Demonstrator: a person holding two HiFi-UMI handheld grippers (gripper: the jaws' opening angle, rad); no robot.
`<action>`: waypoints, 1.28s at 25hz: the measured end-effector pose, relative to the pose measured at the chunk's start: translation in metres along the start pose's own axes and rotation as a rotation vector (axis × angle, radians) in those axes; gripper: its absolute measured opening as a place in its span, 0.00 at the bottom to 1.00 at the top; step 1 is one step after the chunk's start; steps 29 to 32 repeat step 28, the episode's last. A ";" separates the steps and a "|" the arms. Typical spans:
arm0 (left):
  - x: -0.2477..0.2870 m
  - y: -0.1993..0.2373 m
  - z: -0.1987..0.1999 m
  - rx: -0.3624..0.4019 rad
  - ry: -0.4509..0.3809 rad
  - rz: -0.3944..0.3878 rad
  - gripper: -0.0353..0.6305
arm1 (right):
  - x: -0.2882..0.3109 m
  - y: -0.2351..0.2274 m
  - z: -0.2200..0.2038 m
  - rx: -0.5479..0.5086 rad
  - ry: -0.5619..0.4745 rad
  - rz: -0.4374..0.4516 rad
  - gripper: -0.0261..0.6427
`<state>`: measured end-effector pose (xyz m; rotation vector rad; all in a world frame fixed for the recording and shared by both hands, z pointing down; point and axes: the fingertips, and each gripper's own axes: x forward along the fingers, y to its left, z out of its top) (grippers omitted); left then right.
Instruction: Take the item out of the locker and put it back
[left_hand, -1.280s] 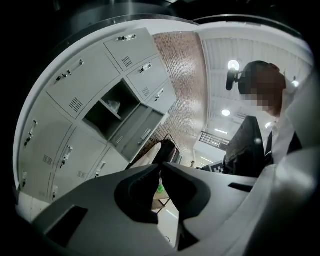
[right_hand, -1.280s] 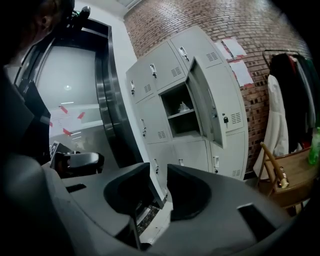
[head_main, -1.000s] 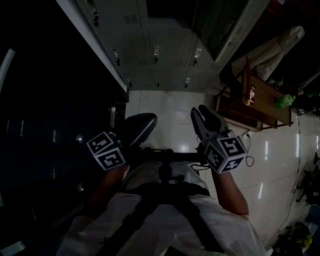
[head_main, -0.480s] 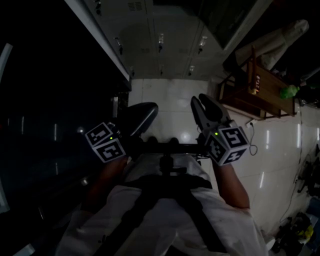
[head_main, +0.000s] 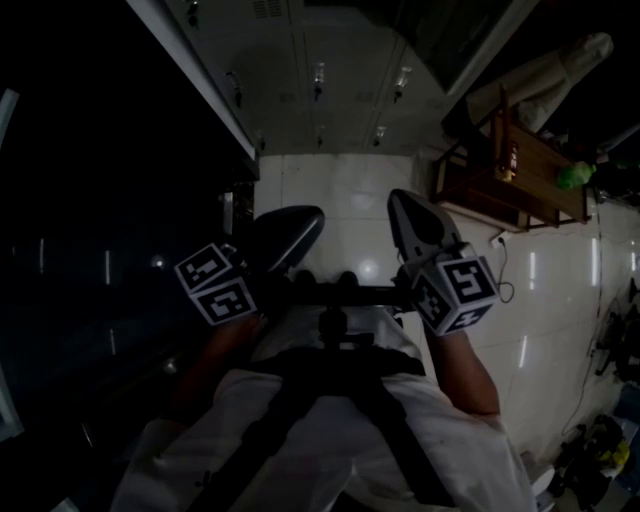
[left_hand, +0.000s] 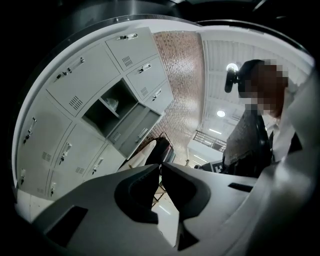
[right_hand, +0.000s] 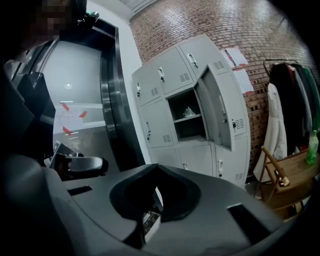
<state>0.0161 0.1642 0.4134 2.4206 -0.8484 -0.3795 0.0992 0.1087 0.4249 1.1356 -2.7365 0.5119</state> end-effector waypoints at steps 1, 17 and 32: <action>0.000 0.000 0.000 -0.002 0.002 -0.002 0.06 | 0.000 0.001 0.000 -0.002 0.003 0.000 0.04; 0.002 -0.002 -0.001 -0.009 0.027 -0.032 0.06 | -0.002 0.005 0.001 -0.010 0.009 -0.007 0.04; 0.005 -0.006 0.003 -0.009 0.033 -0.035 0.06 | -0.002 0.006 0.005 -0.001 0.033 -0.010 0.04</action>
